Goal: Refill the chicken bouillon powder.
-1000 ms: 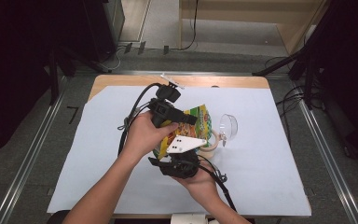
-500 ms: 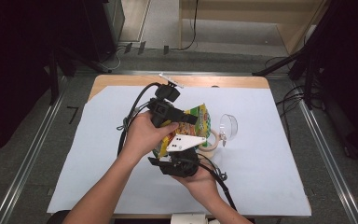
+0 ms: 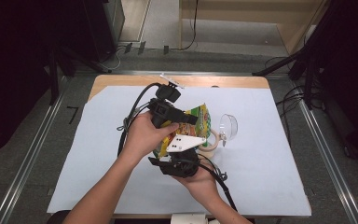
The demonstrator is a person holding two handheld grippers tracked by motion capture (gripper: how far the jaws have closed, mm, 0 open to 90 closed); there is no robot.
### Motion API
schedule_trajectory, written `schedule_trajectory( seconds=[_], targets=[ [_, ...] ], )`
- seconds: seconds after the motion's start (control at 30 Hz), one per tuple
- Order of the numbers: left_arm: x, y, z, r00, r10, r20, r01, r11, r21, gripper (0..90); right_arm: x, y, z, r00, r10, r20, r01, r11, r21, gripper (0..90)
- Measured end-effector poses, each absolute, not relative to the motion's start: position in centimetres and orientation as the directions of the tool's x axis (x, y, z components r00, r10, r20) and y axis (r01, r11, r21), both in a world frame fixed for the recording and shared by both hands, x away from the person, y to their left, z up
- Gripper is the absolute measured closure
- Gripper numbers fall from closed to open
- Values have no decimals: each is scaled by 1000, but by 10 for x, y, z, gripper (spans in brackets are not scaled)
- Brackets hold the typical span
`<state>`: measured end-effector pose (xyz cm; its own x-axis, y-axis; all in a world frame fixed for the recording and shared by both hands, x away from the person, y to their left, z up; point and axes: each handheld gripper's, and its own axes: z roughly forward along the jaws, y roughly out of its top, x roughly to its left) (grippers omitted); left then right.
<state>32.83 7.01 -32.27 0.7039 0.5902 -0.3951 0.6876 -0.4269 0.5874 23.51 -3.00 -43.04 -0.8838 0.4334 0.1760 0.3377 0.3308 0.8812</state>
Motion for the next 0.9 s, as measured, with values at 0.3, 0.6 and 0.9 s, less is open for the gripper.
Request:
schedule_trajectory(
  seconds=[0.3,0.6,0.9],
  targets=[
    [327,69,-322,710,587,-389,681,-433,590,761,235,-30,-431,-884,434,173,334,329,883,659],
    [327,69,-323,709,588,-390,682,-433,589,760,235,-30,-432,-885,435,167,329,330,885,658],
    [327,68,-323,712,586,-387,680,-437,589,760,235,-31,-433,-884,438,160,326,334,885,658]
  ],
)
